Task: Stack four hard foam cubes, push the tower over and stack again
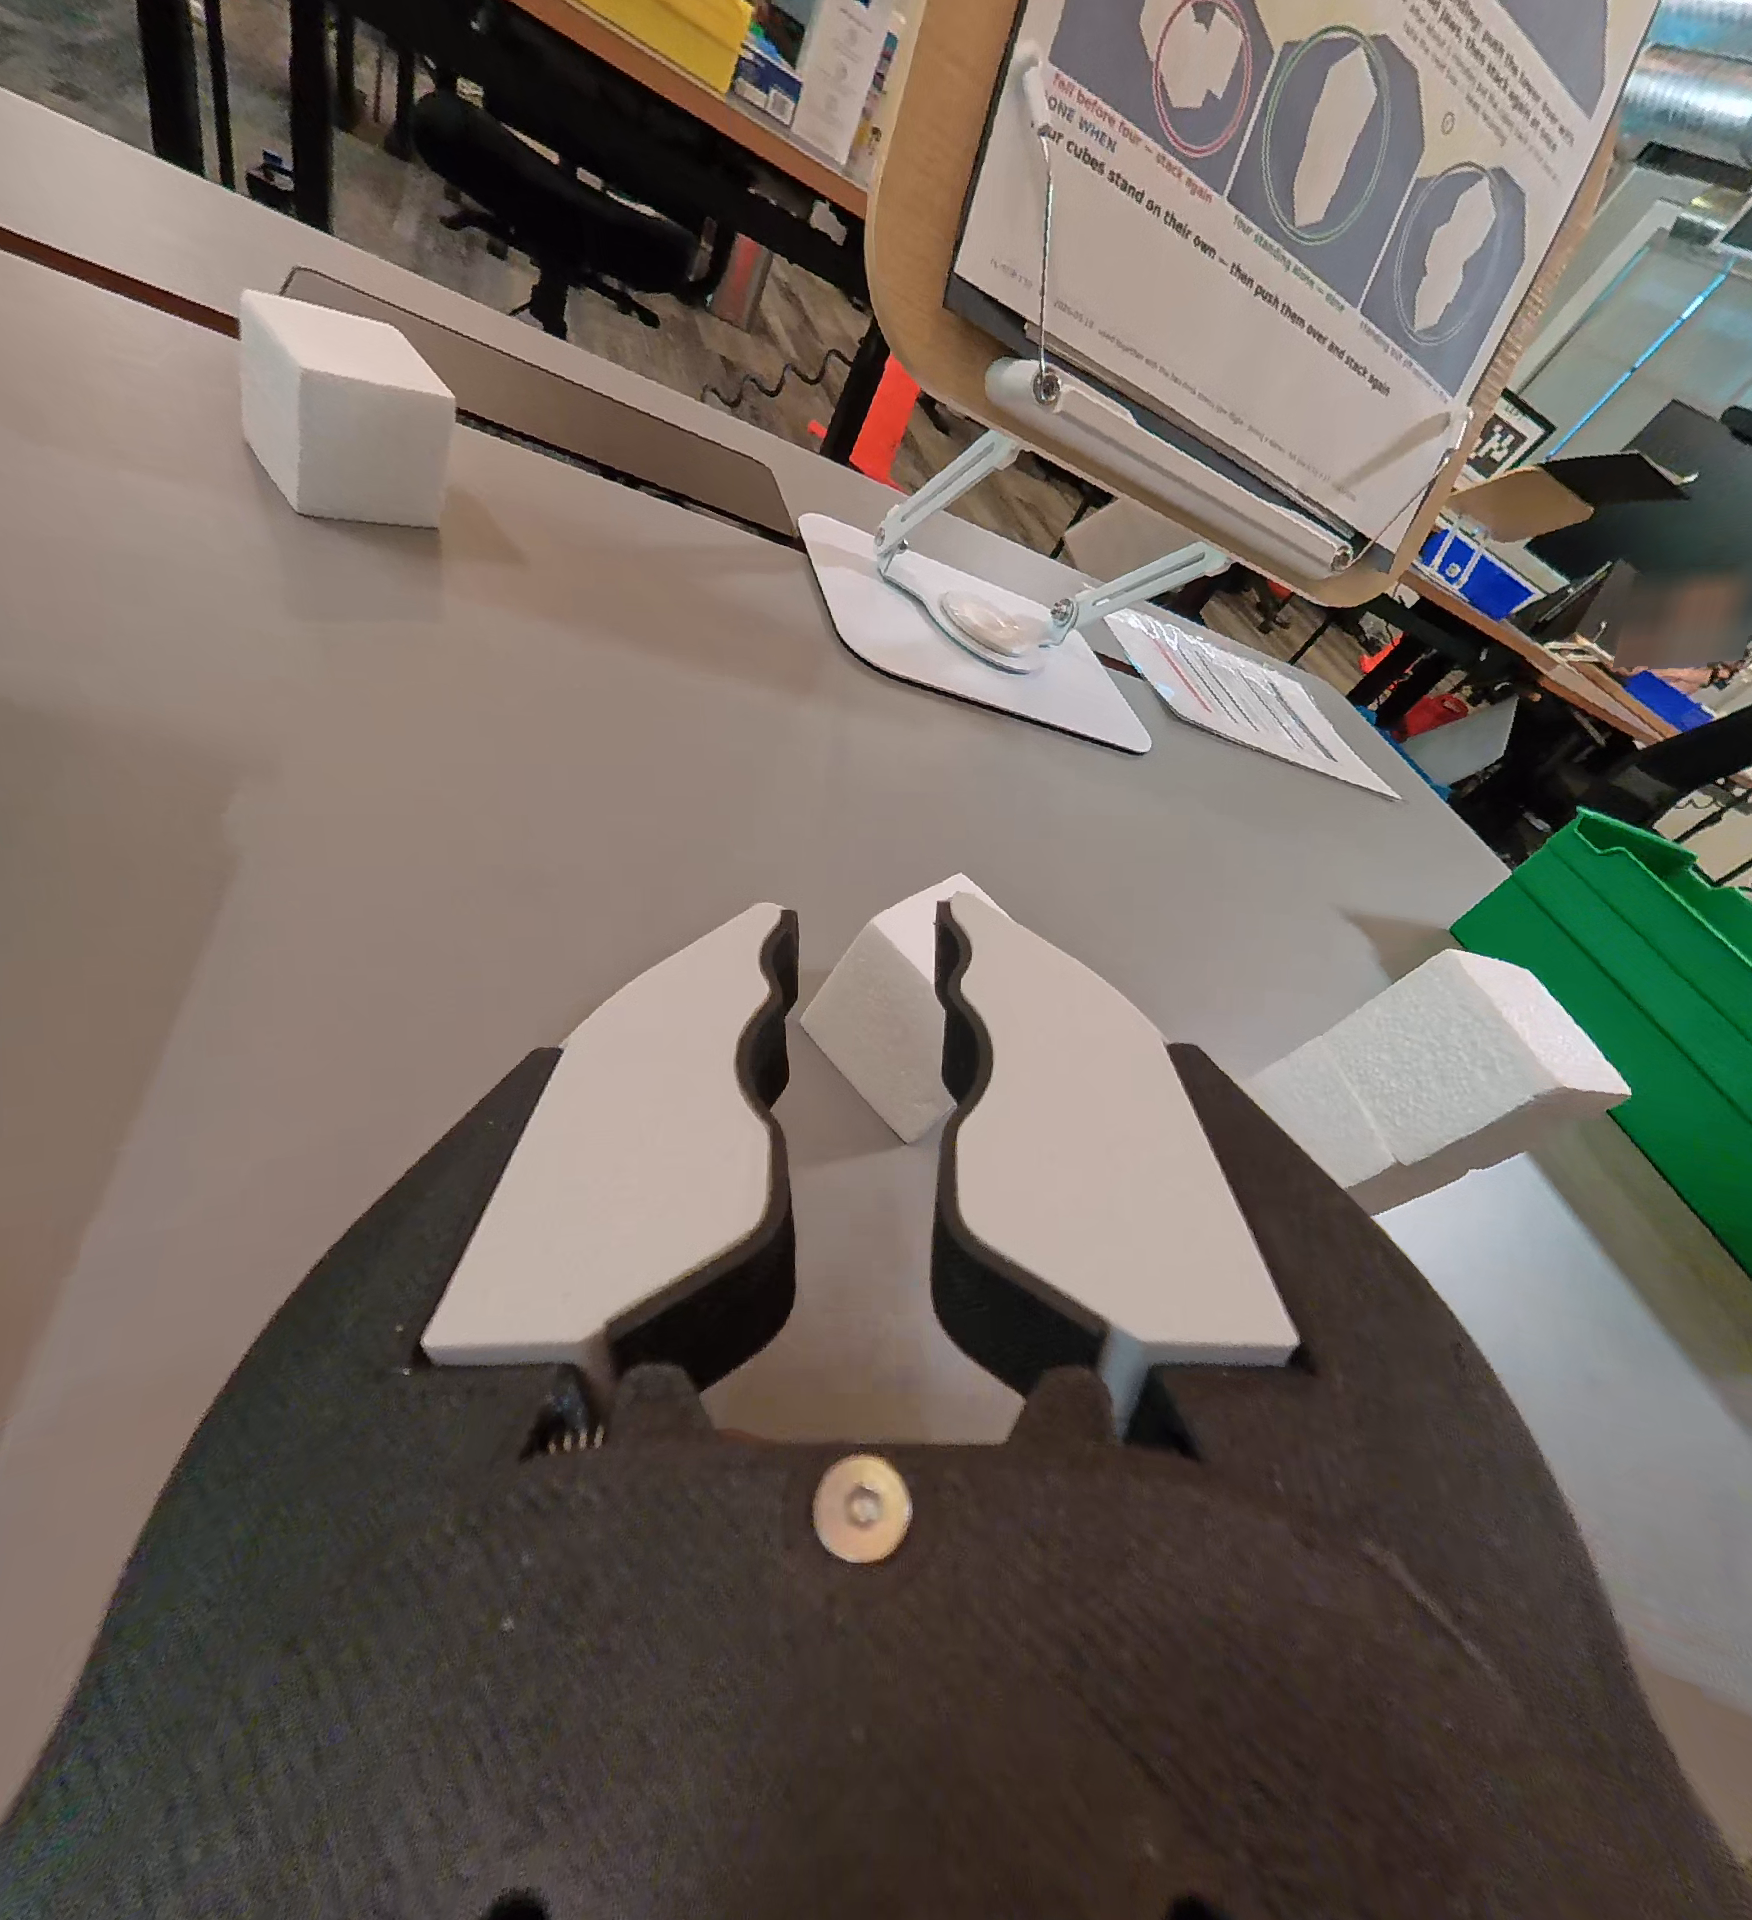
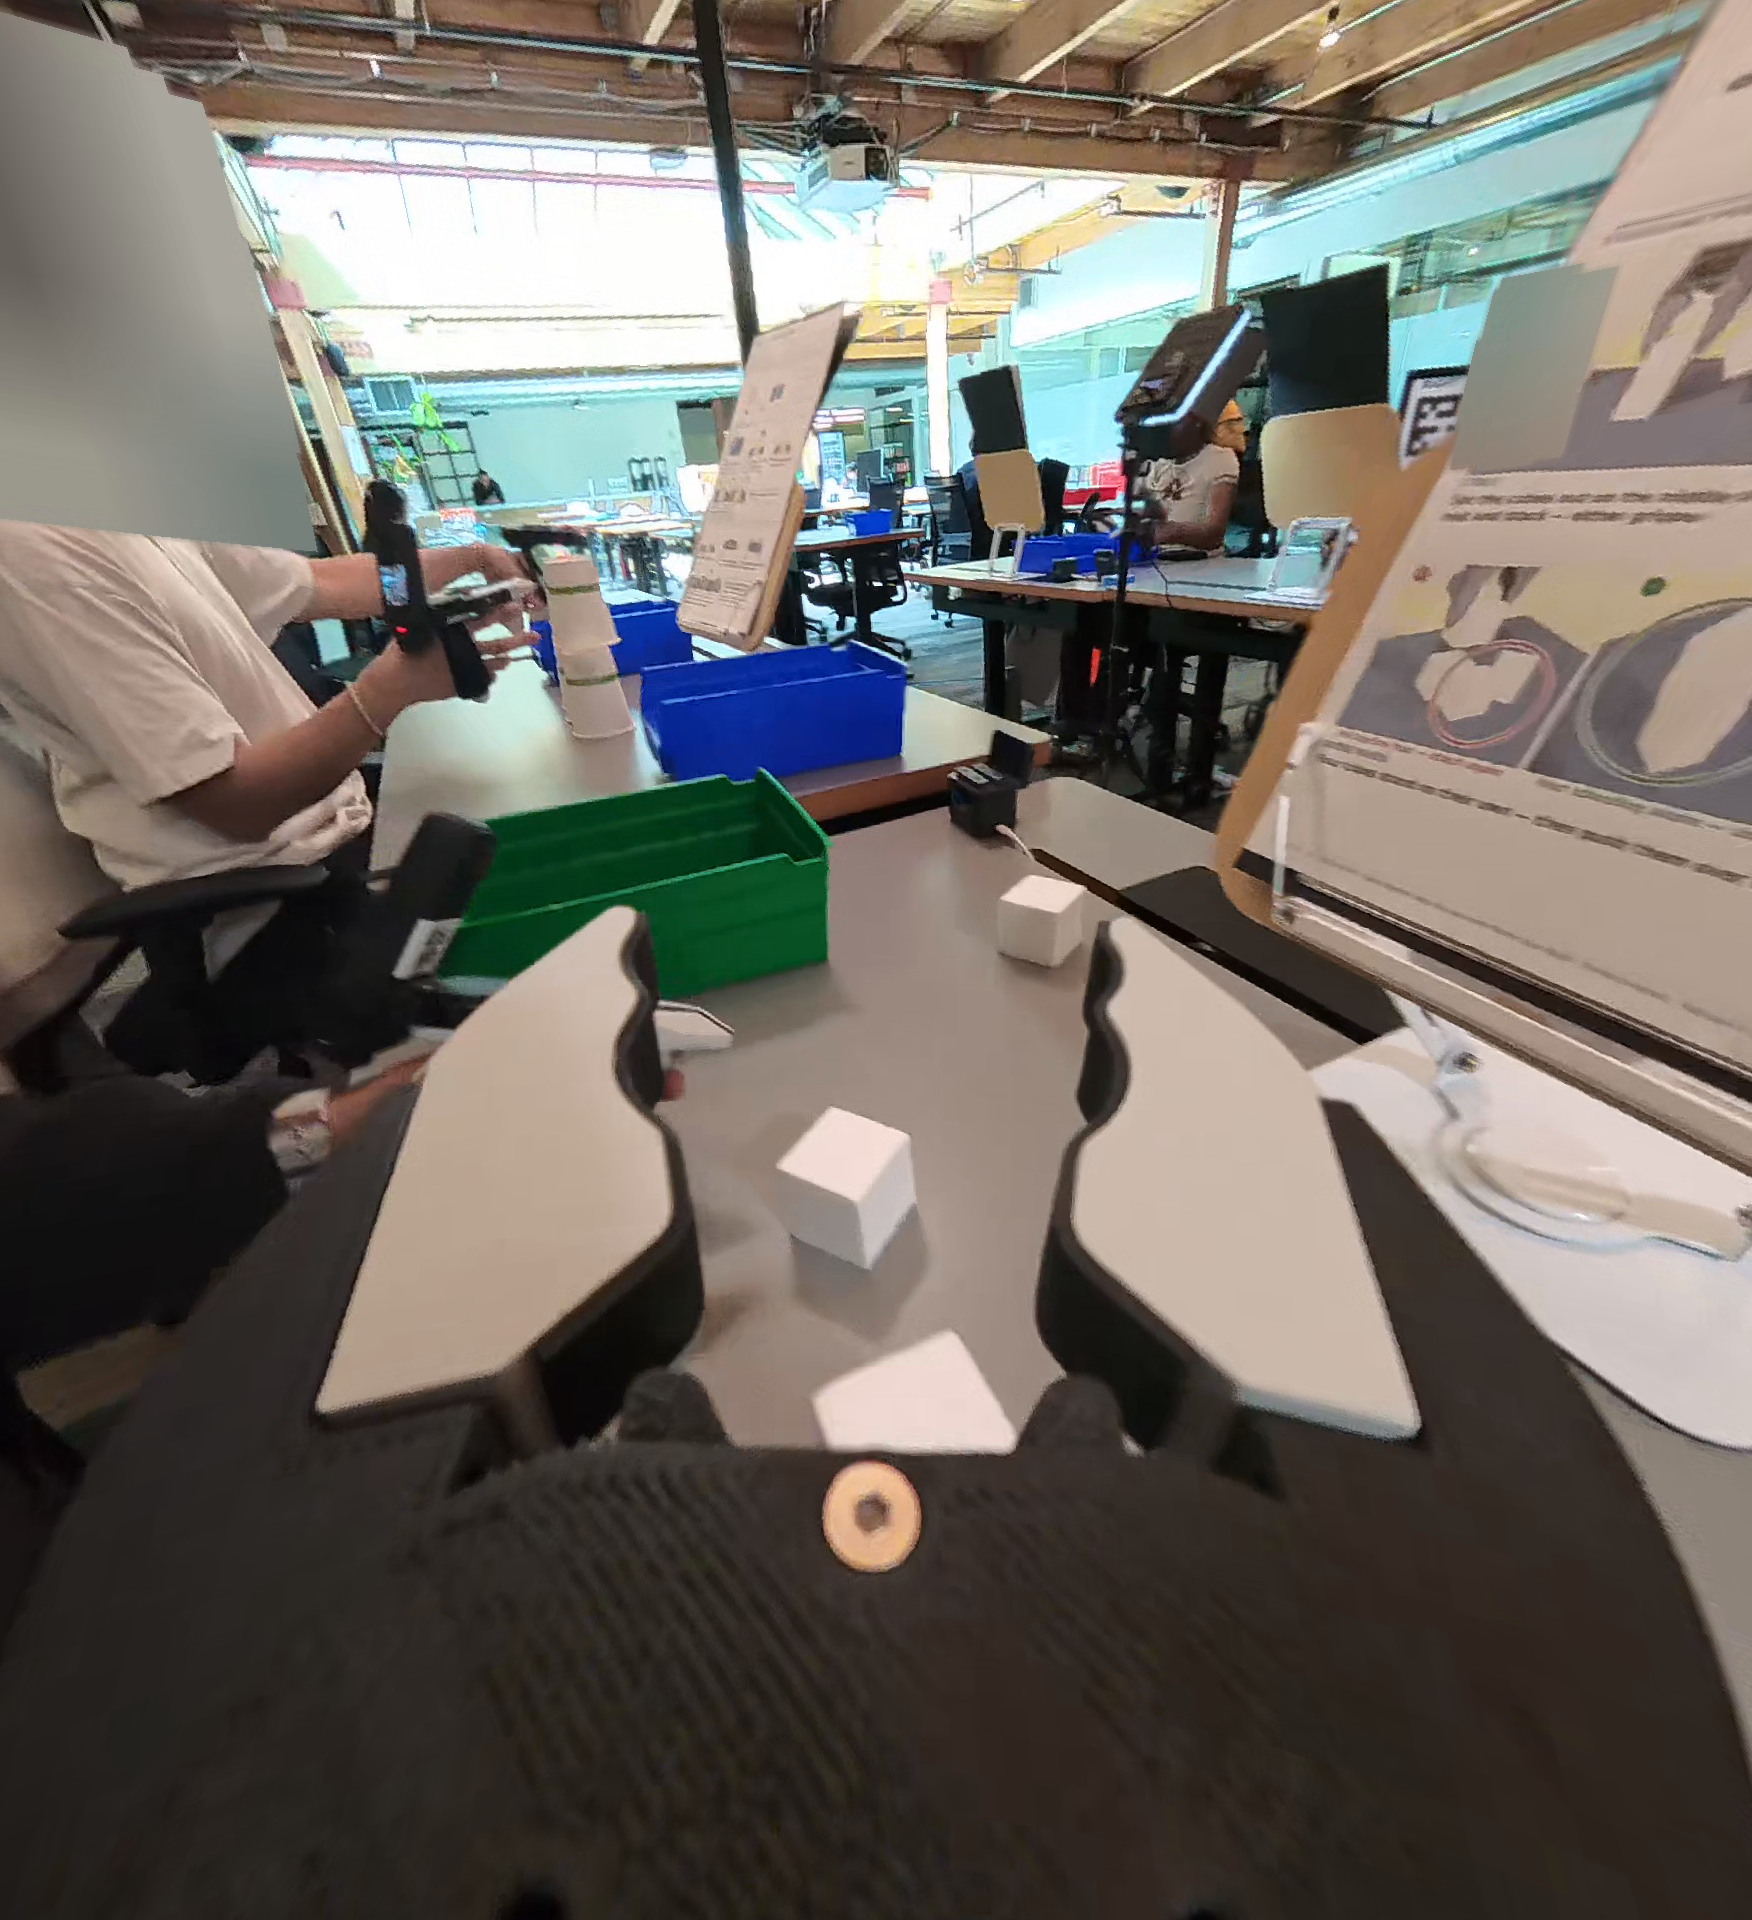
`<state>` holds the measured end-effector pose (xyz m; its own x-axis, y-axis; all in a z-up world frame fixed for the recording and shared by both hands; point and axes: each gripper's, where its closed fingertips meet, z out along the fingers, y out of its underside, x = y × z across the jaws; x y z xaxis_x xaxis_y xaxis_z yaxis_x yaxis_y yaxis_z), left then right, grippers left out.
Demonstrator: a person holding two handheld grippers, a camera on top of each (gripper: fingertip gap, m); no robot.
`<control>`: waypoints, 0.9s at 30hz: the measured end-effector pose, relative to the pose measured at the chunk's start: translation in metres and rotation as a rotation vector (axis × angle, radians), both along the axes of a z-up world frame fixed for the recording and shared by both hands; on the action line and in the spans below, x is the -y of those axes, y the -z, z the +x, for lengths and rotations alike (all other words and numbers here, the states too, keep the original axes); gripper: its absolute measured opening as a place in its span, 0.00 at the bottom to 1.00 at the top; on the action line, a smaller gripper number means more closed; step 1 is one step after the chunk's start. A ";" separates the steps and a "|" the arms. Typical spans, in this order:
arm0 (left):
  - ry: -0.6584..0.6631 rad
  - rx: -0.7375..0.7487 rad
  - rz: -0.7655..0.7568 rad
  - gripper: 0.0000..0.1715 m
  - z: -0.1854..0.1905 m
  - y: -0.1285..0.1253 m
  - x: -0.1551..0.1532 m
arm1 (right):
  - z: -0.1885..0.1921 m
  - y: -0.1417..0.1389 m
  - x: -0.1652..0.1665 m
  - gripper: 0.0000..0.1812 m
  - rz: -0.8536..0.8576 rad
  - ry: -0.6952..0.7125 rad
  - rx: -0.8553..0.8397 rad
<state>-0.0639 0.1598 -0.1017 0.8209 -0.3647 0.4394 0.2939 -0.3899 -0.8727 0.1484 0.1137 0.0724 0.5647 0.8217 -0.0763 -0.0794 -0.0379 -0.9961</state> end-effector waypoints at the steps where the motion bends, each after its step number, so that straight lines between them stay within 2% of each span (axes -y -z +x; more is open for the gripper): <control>1: -0.001 0.003 -0.001 0.15 0.000 0.000 0.000 | -0.009 -0.004 0.006 0.45 0.002 -0.013 -0.005; 4: 0.000 0.008 -0.004 0.15 0.000 0.000 -0.001 | -0.041 -0.011 0.028 0.47 -0.003 -0.073 -0.013; 7: -0.002 0.009 -0.003 0.15 -0.001 0.000 -0.001 | -0.077 -0.004 0.049 0.48 -0.039 -0.145 -0.023; 9: -0.009 0.007 0.001 0.15 -0.002 -0.001 -0.001 | -0.099 0.011 0.058 0.48 -0.078 -0.173 -0.005; 11: -0.023 0.005 0.006 0.15 -0.004 -0.002 -0.001 | -0.117 0.037 0.060 0.50 -0.097 -0.176 0.093; 15: -0.051 0.001 0.010 0.16 -0.009 -0.002 -0.003 | -0.130 0.077 0.056 0.52 -0.069 -0.110 0.285; 27: -0.059 0.011 -0.001 0.17 -0.011 -0.001 -0.004 | -0.155 0.135 0.064 0.53 -0.138 -0.107 0.404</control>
<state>-0.0745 0.1635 -0.1007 0.8360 -0.3155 0.4489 0.3260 -0.3724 -0.8689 -0.0067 0.0496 -0.0625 0.4839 0.8749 0.0199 0.3267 -0.1596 -0.9315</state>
